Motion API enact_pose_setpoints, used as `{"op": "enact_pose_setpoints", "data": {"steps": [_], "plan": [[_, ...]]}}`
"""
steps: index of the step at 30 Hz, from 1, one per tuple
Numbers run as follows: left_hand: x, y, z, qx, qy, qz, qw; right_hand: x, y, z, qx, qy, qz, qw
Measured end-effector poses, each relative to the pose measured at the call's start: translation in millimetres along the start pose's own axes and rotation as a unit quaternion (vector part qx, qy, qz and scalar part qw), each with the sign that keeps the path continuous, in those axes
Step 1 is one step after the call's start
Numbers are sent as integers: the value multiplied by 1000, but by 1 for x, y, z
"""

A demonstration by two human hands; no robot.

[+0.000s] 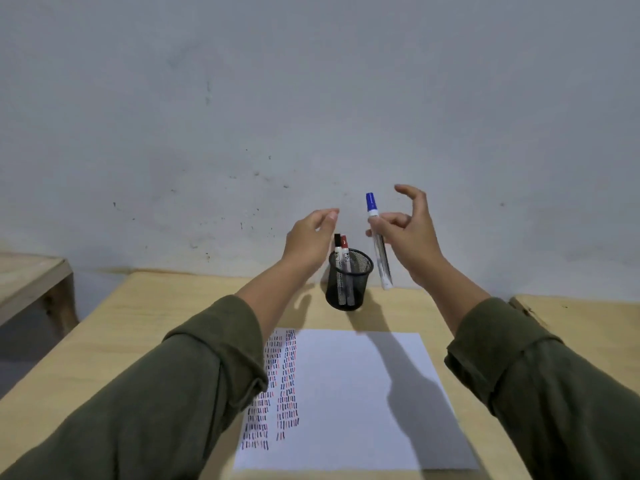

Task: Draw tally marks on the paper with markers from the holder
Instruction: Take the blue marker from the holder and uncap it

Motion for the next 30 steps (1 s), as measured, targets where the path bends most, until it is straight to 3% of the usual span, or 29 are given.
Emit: {"op": "enact_pose_setpoints", "data": {"steps": [8,16,21,25,30], "plan": [[23,75,13,-74,159,-72,982,-15,93,16,-124,-69,41,989],[30,113,-26,96,299,-113,943,-42,140,10,-208,-178,97,957],[28,126,-46,161,332,-127,921,-52,150,16,-165,-292,93,938],[28,135,-42,127,302,-109,938,-56,154,35,-129,-320,91,934],[31,141,-28,-3,326,-76,942,-55,155,54,-116,-362,97,920]]}}
Point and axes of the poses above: each hand's wrist, its own y-axis away from the middle knuckle, its own z-axis out of the palm, x = y × z, the point moved 7 cm from there along -y, towards the middle knuckle, and after that the axes turned 9 degrees about y, right-handed, at the moved point
